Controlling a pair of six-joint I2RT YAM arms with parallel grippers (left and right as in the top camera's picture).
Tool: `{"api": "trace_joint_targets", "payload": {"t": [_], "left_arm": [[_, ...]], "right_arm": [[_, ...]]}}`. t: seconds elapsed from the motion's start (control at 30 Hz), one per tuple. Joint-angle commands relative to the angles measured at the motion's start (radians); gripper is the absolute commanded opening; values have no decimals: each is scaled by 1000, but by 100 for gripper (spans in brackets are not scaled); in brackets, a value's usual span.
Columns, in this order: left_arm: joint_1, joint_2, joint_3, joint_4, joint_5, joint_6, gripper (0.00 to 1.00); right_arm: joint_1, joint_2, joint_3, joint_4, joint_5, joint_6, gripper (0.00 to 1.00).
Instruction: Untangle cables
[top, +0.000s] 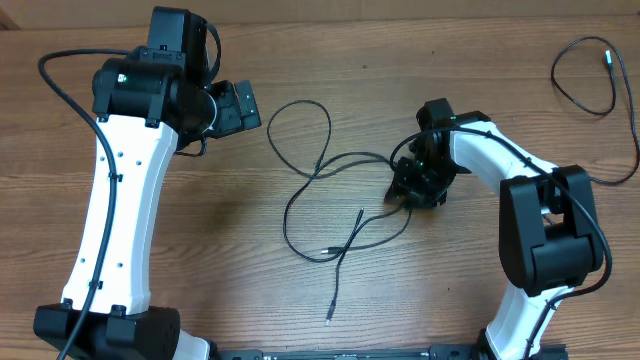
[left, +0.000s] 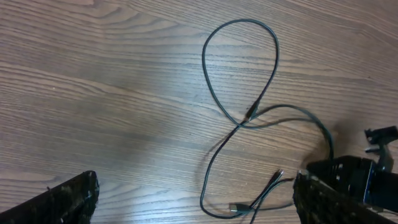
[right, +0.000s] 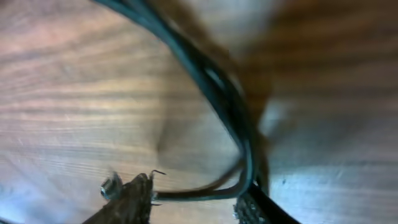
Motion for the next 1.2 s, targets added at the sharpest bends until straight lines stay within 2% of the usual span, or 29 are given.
{"api": "trace_joint_targets", "payload": {"t": [0.0, 0.5, 0.63, 0.77, 0.93, 1.07, 1.17], "left_arm": [[2, 5, 2, 0, -7, 8, 100], [2, 5, 2, 0, -7, 8, 100], [2, 5, 2, 0, -7, 8, 100], [2, 5, 2, 0, -7, 8, 100], [2, 5, 2, 0, -7, 8, 100], [2, 5, 2, 0, -7, 8, 100], [2, 5, 2, 0, -7, 8, 99]], "right_arm": [[4, 39, -12, 64, 137, 2, 37], [63, 86, -12, 142, 280, 3, 33], [63, 109, -12, 159, 280, 3, 21], [63, 118, -13, 165, 280, 3, 4], [63, 119, -13, 163, 278, 3, 4], [63, 119, -5, 164, 206, 17, 4], [56, 118, 39, 159, -3, -25, 4]]}}
